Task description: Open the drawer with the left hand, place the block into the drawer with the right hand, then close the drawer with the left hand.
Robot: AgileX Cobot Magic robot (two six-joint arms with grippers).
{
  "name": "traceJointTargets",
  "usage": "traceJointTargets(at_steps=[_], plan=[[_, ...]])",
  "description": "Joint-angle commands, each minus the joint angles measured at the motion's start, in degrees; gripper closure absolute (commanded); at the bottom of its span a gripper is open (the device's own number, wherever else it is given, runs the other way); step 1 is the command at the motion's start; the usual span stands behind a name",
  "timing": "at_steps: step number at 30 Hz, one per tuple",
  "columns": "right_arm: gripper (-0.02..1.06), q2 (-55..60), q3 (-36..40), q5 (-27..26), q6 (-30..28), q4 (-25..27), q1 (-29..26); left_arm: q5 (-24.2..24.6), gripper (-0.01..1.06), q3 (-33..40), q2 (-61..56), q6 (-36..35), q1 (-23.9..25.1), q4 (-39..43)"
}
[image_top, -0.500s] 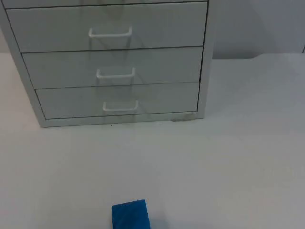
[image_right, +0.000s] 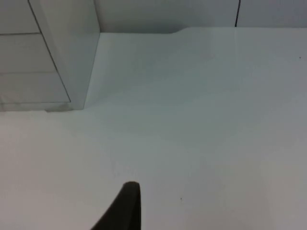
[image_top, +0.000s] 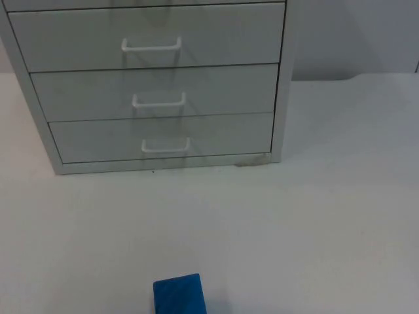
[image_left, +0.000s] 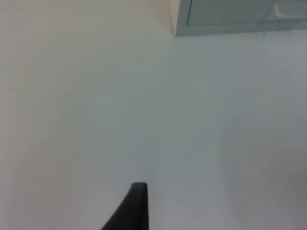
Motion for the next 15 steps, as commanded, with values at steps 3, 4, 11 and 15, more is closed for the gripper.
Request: traceJointTargets(at_steps=[3, 4, 11, 15], plan=[[-0.01, 9.4, -0.9, -5.1, -0.2, -0.1, -0.3, -0.6, 0.0, 0.1, 7.6, -0.1, -0.4, -0.8], [-0.01, 11.4, -1.3, -5.9, -0.2, -0.1, -0.3, -0.7, 0.0, -0.1, 9.5, -0.1, -0.4, -0.8], [-0.01, 23.9, -2.1, -8.3, -0.2, -0.1, -0.3, -8.9, 0.0, -2.1, 18.3, 0.8, -0.4, -0.7], [-0.01, 28.6, -2.1, -8.3, -1.7, -0.1, -0.3, -13.0, 0.0, -2.1, 22.5, 0.8, -0.4, -0.5]])
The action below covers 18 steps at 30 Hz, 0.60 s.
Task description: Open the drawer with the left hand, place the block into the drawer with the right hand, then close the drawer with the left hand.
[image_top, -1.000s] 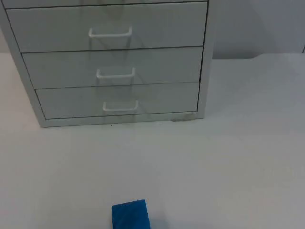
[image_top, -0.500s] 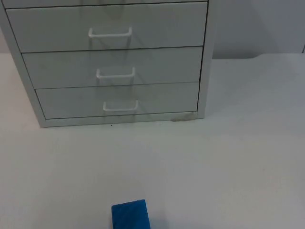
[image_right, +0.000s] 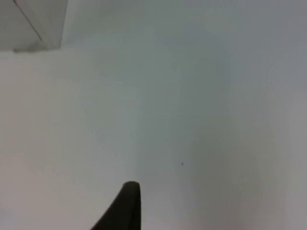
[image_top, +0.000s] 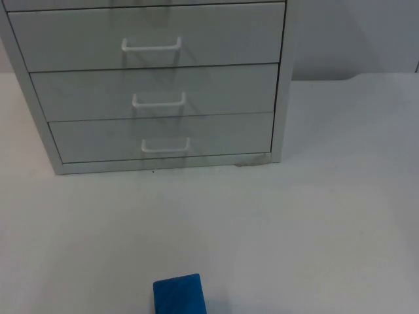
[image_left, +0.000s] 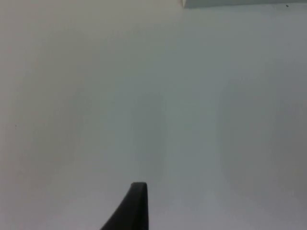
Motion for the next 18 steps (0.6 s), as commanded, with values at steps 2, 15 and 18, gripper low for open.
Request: traceJointTargets(at_steps=[2, 15, 18], plan=[[-0.01, 4.0, -0.3, -1.0, -1.1, -0.1, -0.3, -3.5, 0.01, -0.4, 4.4, 0.1, -0.4, 0.0], [-0.01, 7.6, -0.3, -1.1, -1.1, -0.2, -0.3, -6.6, 0.54, -0.2, 9.2, 0.5, -0.4, 0.0], [-0.01, 7.6, -0.3, -1.1, -1.1, -0.2, -0.3, -6.6, 0.66, -0.2, 9.2, 3.5, -0.4, -2.3]])
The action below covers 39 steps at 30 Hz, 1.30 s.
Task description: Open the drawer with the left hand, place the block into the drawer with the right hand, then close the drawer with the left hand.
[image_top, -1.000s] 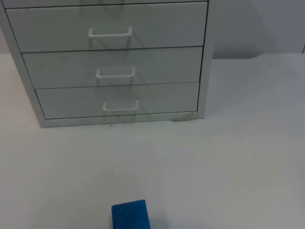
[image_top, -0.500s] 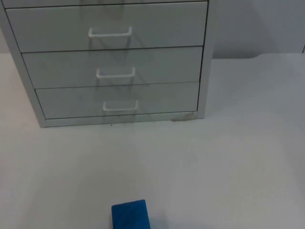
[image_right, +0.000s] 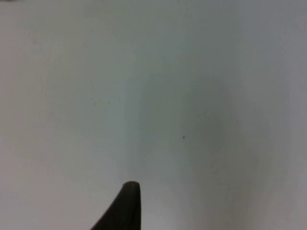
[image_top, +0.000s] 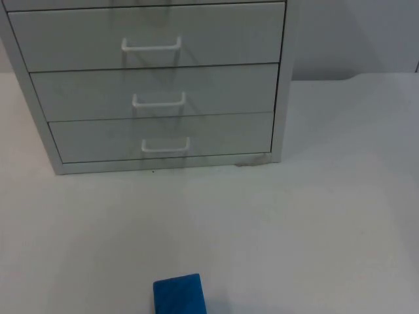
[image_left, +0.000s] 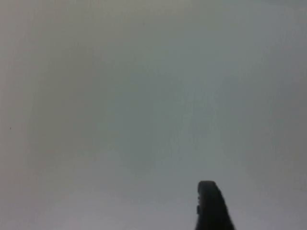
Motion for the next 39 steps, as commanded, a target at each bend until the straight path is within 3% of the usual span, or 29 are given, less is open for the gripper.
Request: traceJointTargets(at_steps=[1, 2, 5, 12, 19, 23, 29, 30, 36, 37, 39], plan=[[-0.01, 0.0, -0.3, -0.3, -0.3, -0.2, -0.3, -0.3, 0.68, -0.2, 0.0, 4.7, -0.4, -4.3], [-0.01, 0.0, -0.3, -0.3, -0.3, -0.2, -0.3, -0.3, 0.68, -0.2, 0.0, 4.7, -0.4, -4.3], [-0.01, 0.0, -0.3, -0.3, -0.3, -0.2, -0.3, 0.6, 0.6, -0.2, 0.0, 17.6, -0.4, -16.4], [-0.01, 0.0, -0.3, -0.3, -0.1, -0.2, -0.3, 2.5, 0.59, -0.2, 2.1, 36.5, -0.4, -30.9], [-0.01, 0.0, -0.3, -0.3, -0.1, -0.2, -0.3, 2.6, 0.59, -3.6, 6.7, 40.6, -2.4, -34.5], [-0.01, 0.0, -0.3, -0.3, -0.1, -0.2, -0.3, -0.7, 0.59, -9.2, 8.9, 39.3, -7.6, -31.8], [-0.01, 0.0, -0.3, -0.3, 0.1, -0.2, -0.3, -5.3, 0.59, -18.3, 15.3, 26.9, -19.7, -15.5], [-0.01, 0.0, -0.3, -0.3, 0.1, -0.2, -0.3, -5.3, 0.59, -18.3, 15.3, 26.9, -19.7, -15.5], [-0.01, 0.0, -0.3, -0.5, 1.4, -2.1, -0.3, -7.0, 0.59, -25.0, 28.4, 16.4, -34.1, 4.3], [-0.01, 0.0, -0.3, -0.5, 1.4, -2.1, -0.3, -7.0, 0.59, -25.0, 28.4, 16.4, -34.1, 4.3], [-0.01, 0.0, -0.3, -0.5, 2.2, -3.0, -0.3, -9.2, 0.59, -25.5, 33.5, 12.2, -38.1, 13.9]])
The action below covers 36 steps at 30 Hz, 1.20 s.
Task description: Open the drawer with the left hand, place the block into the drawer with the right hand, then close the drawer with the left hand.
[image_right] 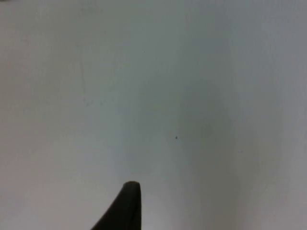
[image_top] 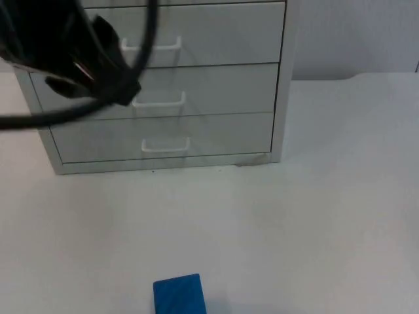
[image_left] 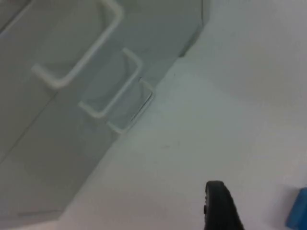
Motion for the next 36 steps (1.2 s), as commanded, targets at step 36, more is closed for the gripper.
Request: traceJointTargets(at_steps=[36], plan=[[-0.01, 0.0, -0.3, -1.5, 1.3, -1.2, -0.3, -14.2, 0.59, -0.4, 37.0, -58.5, -4.2, 89.1]])
